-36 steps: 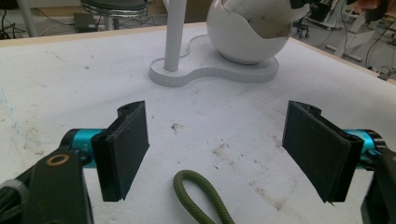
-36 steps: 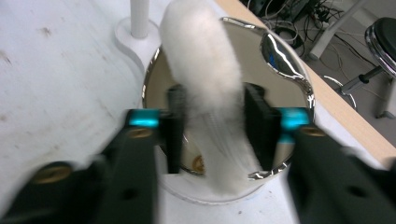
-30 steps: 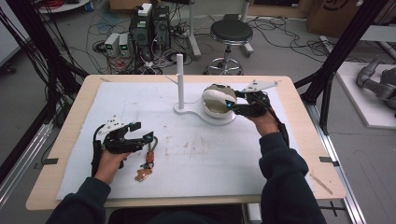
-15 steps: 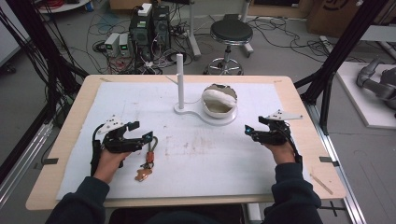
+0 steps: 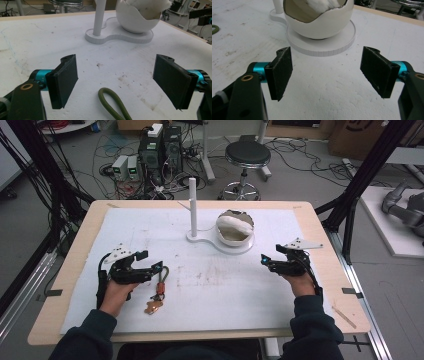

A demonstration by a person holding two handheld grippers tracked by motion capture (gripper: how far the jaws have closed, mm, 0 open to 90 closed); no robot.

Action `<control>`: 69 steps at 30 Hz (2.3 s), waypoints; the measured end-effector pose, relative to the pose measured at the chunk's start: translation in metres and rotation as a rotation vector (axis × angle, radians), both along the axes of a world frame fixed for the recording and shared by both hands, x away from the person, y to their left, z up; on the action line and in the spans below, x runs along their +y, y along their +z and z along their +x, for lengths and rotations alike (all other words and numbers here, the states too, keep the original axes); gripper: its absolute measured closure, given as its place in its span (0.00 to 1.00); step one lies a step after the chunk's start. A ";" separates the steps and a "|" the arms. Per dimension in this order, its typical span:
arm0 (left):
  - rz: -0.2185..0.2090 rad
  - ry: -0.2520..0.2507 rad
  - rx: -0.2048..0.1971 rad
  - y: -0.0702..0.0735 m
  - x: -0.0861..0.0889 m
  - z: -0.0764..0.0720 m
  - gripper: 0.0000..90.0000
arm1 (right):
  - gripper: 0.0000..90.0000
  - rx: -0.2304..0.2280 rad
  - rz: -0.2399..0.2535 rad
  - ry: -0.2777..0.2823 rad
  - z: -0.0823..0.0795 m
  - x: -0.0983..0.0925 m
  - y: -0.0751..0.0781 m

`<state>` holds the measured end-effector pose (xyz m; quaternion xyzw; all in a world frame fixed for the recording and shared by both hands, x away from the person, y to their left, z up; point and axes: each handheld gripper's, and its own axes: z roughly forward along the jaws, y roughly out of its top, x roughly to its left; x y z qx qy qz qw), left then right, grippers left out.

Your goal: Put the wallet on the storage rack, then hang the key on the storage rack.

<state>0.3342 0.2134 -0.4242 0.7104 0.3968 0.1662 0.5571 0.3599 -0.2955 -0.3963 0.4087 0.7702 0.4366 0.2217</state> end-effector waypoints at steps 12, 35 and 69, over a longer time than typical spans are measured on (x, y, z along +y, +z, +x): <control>0.000 0.012 -0.002 0.001 0.000 0.000 0.22 | 0.29 -0.009 -0.015 0.007 0.001 0.003 -0.001; 0.091 0.000 0.158 -0.009 -0.013 -0.007 0.35 | 0.29 0.000 -0.023 0.017 -0.003 0.003 -0.007; 0.459 -0.005 0.163 -0.020 -0.043 -0.013 0.49 | 0.29 0.019 -0.027 0.024 0.000 0.003 -0.010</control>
